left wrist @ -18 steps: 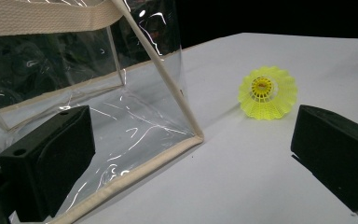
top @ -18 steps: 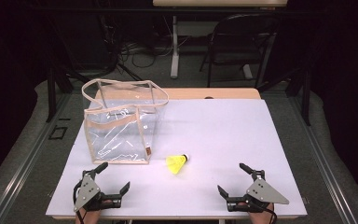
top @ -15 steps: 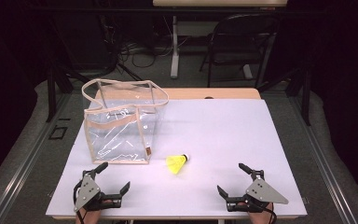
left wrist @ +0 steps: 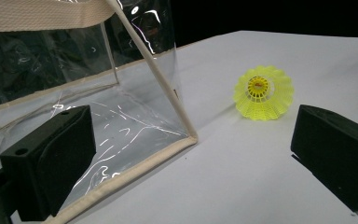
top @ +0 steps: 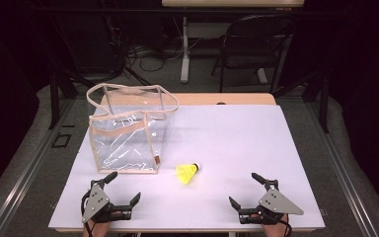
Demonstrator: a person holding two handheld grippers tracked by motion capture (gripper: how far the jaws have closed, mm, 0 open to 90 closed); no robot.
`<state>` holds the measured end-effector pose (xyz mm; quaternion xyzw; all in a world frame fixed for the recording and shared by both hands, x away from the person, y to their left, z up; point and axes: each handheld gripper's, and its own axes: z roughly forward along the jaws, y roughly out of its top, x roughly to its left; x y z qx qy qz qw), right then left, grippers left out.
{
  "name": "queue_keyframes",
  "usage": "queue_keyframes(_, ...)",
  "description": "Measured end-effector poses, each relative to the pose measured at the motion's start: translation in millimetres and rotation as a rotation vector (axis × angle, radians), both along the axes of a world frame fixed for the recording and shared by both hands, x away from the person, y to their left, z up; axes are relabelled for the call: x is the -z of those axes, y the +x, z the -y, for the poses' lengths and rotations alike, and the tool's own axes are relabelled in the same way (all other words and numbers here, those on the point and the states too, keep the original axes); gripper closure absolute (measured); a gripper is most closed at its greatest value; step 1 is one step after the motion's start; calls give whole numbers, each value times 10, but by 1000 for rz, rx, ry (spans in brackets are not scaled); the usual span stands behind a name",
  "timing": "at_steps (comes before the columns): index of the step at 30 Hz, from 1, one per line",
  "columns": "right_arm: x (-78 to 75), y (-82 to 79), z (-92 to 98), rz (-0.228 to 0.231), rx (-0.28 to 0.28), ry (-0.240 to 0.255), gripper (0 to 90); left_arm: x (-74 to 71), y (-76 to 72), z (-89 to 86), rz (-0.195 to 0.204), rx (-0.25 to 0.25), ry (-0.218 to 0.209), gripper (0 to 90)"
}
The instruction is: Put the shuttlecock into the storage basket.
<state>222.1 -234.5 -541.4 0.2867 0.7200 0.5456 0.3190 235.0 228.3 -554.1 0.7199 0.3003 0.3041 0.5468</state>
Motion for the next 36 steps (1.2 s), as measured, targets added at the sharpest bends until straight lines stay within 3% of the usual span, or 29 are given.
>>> queue_keyframes(16,6,8,-16,-6,-4,-15,0,-34,22,231,-3,32,24,0)
queue_keyframes(36,11,8,-20,-17,-7,-23,0,-35,148,583,-40,97,61,0)
